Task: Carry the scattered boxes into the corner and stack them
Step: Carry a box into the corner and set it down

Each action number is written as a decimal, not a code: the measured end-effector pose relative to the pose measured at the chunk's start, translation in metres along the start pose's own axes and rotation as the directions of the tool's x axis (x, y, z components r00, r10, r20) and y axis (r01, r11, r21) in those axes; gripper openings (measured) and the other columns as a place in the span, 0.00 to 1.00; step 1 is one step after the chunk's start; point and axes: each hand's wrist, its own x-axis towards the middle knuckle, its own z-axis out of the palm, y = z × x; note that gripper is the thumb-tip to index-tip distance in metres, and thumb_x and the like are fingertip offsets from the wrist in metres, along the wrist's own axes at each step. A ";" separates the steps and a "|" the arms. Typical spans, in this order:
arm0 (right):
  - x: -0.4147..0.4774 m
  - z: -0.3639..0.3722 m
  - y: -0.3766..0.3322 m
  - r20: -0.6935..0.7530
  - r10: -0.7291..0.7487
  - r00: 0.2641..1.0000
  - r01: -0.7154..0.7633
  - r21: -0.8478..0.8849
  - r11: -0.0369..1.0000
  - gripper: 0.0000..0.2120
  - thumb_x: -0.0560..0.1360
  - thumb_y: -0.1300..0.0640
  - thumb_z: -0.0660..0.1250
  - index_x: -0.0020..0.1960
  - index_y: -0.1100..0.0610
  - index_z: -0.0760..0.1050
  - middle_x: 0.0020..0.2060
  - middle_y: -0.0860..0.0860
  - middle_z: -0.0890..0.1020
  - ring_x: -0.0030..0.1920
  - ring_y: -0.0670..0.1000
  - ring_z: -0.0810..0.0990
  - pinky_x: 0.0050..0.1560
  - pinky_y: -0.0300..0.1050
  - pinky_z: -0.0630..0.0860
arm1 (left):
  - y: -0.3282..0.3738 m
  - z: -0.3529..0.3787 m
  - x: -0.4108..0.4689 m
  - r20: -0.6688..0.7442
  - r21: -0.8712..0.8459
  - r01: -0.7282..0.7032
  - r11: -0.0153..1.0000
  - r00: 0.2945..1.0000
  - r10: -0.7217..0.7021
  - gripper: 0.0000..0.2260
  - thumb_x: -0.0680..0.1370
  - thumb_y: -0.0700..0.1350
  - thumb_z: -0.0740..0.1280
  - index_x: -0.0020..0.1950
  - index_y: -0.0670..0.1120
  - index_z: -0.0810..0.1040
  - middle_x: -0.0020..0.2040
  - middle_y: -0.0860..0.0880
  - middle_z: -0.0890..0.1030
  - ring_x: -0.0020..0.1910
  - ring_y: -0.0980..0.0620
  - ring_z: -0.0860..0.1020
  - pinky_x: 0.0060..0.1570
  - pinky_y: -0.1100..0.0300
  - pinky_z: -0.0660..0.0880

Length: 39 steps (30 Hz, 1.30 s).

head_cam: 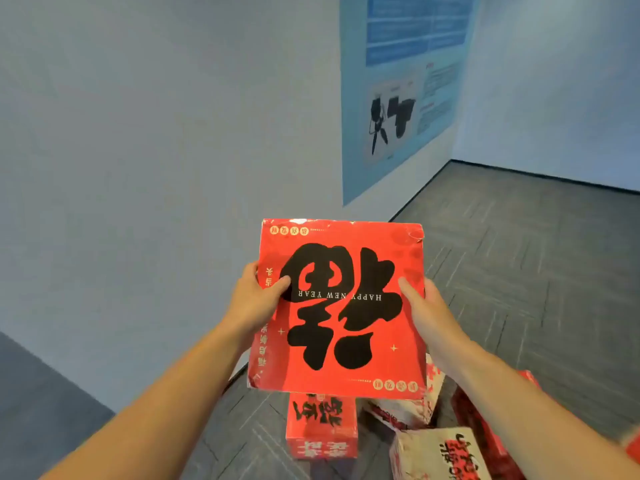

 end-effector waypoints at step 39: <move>0.386 0.187 -0.213 -0.187 -0.009 0.982 0.067 0.311 0.948 0.17 0.84 0.47 0.59 0.50 0.56 0.82 0.35 0.51 0.85 0.31 0.49 0.83 0.35 0.44 0.79 | 0.156 -0.012 0.561 0.600 -0.383 -0.031 0.923 0.752 0.274 0.15 0.87 0.51 0.58 0.73 0.58 0.74 0.59 0.47 0.87 0.52 0.47 0.88 0.41 0.56 0.84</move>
